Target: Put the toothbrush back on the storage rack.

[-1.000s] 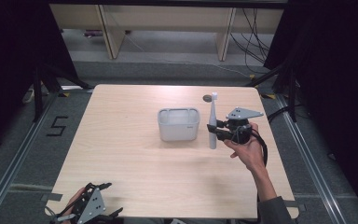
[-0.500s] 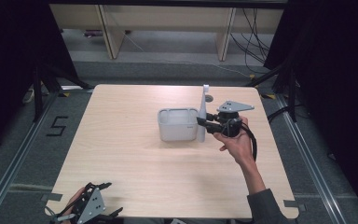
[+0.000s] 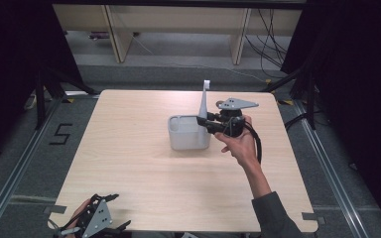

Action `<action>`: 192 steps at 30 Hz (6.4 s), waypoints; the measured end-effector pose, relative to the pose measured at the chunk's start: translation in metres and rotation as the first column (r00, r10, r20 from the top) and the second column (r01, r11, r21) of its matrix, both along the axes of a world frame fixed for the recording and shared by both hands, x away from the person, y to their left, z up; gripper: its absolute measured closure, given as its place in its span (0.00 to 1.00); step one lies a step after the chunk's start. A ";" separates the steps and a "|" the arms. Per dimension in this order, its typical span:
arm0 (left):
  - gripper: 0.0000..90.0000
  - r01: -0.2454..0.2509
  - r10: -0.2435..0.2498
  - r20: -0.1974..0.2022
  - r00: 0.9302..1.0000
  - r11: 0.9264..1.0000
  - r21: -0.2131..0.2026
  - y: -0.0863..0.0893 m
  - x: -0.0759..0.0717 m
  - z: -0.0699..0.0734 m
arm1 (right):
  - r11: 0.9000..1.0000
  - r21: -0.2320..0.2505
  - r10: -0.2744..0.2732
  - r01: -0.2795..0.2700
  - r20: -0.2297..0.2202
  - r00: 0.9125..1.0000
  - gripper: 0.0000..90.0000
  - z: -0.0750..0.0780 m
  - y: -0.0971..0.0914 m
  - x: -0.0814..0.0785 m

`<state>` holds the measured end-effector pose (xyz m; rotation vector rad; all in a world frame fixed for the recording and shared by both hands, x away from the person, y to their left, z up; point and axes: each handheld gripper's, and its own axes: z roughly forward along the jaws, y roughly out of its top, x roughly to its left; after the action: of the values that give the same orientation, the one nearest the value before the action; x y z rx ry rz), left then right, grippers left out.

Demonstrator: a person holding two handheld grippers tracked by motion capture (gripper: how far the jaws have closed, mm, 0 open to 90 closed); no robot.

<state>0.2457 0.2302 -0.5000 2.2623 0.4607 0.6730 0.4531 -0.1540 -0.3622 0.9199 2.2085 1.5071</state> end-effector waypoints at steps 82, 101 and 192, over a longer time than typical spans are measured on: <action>0.17 -0.003 0.002 -0.017 1.000 0.999 -0.038 -0.002 -0.002 -0.002 | 0.985 -0.133 -0.117 0.106 -0.079 0.990 0.74 -0.053 0.068 0.065; 0.17 0.003 -0.004 -0.022 1.000 0.999 -0.038 -0.002 -0.001 -0.003 | 0.976 -0.197 -0.109 0.090 -0.088 0.990 0.73 -0.059 0.073 0.063; 0.17 0.005 -0.005 -0.009 1.000 0.999 -0.050 -0.002 -0.002 -0.002 | 0.987 -0.126 -0.108 0.101 -0.053 0.993 0.35 -0.050 -0.023 -0.021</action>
<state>0.2437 0.2280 -0.5021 2.2200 0.4713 0.6422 0.4324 -0.1766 -0.4122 1.0367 2.2288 1.2976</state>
